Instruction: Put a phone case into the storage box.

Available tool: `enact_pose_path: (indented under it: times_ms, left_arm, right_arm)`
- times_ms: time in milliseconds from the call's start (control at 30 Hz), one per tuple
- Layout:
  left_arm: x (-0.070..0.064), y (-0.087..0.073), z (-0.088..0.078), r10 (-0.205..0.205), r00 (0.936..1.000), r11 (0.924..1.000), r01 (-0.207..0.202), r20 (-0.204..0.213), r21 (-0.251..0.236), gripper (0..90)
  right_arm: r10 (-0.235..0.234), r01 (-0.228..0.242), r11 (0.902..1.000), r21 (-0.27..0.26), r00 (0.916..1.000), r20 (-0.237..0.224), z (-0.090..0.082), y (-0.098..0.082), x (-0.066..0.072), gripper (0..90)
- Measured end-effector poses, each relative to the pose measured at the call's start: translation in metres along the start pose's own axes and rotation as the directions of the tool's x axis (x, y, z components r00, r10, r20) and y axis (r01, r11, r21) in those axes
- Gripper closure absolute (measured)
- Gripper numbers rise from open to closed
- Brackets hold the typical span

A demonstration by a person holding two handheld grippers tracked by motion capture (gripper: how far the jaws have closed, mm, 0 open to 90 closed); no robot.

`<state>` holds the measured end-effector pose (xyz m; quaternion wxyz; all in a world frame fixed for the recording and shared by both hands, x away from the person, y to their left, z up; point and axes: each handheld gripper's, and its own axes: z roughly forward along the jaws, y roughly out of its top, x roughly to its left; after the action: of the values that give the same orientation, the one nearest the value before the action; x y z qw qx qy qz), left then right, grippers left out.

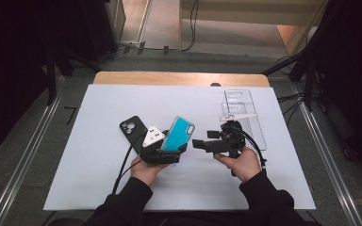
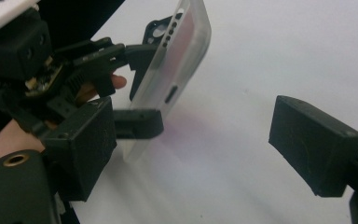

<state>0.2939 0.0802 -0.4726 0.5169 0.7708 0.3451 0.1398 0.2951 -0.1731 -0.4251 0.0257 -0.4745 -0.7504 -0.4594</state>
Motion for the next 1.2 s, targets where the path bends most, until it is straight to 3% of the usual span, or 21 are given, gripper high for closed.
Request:
enact_pose_path:
  times_ms: [467,733,767,833,867,967,1000,1033,1200]
  left_arm:
    - [-0.004,-0.001,-0.002,-0.014,0.9999,0.9997,0.014,-0.005,-0.022,16.4]
    - [-0.007,-0.001,-0.003,-0.020,0.9997,0.9996,0.020,-0.013,-0.018,16.4]
    - [-0.007,-0.001,-0.003,-0.022,0.9997,0.9996,0.022,-0.011,-0.018,16.4]
    - [-0.008,-0.001,-0.003,-0.031,0.9995,0.9994,0.031,-0.004,-0.017,16.4]
    - [-0.008,-0.001,-0.003,-0.033,0.9995,0.9994,0.033,-0.004,-0.015,16.4]
    - [-0.007,-0.002,-0.002,-0.039,0.9992,0.9992,0.039,0.000,-0.011,16.4]
    - [-0.007,-0.002,-0.002,-0.039,0.9993,0.9992,0.039,0.000,-0.012,16.4]
    - [-0.008,-0.002,-0.002,-0.040,0.9992,0.9991,0.040,0.001,-0.015,16.4]
    - [-0.010,-0.002,-0.002,-0.026,0.9997,0.9994,0.026,-0.004,-0.022,16.4]
  right_arm:
    - [0.023,-0.023,0.9996,0.014,0.9994,-0.027,0.020,0.023,0.003,14.2]
    - [0.091,-0.087,0.9948,0.053,0.9924,-0.083,0.034,0.034,0.002,33.9]
    - [0.117,-0.112,0.9918,0.062,0.9895,-0.085,0.036,0.036,0.001,43.0]
    - [0.134,-0.128,0.9894,0.068,0.9871,-0.087,0.037,0.036,0.001,47.8]
    - [0.165,-0.159,0.9845,0.073,0.9826,-0.085,0.036,0.038,-0.001,56.4]
    - [0.187,-0.182,0.9811,0.067,0.9791,-0.081,0.034,0.038,-0.004,68.6]
    - [0.187,-0.182,0.9811,0.067,0.9791,-0.081,0.034,0.038,-0.004,68.6]
    - [0.194,-0.189,0.9797,0.067,0.9778,-0.079,0.032,0.038,-0.005,75.3]
    - [0.216,-0.209,0.9753,0.071,0.9712,-0.101,0.029,0.038,-0.007,76.7]
